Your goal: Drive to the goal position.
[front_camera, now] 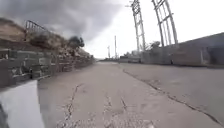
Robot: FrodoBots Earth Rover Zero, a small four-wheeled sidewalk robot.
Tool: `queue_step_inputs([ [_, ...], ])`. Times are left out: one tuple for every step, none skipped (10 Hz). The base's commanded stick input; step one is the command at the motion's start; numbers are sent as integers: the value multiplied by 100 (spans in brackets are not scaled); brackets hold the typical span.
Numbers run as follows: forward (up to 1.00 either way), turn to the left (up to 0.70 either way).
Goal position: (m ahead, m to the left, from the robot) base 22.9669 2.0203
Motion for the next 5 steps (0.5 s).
queue_step_inputs([
  [85, 0],
  [85, 0],
  [85, 0],
  [85, 0],
  [85, 0],
])
